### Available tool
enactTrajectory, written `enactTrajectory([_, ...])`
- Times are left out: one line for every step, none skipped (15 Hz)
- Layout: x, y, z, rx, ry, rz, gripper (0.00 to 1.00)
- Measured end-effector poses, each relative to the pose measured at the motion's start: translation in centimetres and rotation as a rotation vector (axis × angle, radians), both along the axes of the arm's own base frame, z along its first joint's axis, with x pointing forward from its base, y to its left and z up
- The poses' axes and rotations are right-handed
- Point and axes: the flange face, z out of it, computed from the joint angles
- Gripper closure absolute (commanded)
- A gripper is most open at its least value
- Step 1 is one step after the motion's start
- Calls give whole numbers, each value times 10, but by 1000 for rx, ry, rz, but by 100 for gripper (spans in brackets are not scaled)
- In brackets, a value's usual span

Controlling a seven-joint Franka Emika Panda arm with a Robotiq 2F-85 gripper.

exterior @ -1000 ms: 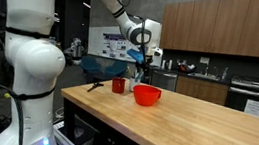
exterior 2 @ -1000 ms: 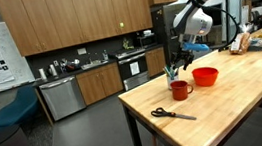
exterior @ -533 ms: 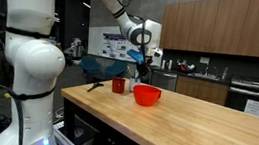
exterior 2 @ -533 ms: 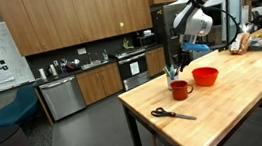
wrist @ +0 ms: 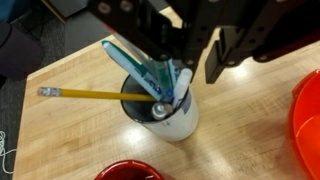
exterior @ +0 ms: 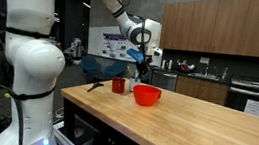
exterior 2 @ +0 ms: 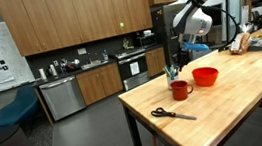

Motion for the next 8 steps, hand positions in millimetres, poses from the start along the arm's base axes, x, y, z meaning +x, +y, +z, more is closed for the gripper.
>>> enactTrajectory([0,0,1,0,-1,0,44])
enactTrajectory([0,0,1,0,-2,1,37])
enactTrajectory([0,1,1,0,-3,0,31])
enactTrajectory([0,1,2,1,-3,-1,23])
enactTrajectory([0,1,2,3,-1,-3,17])
enactTrajectory([-1,1,2,5,1,-6,9])
enactTrajectory([-1,2,1,9,5,-8,3])
enactTrajectory([-2,2,1,12,9,-10,1])
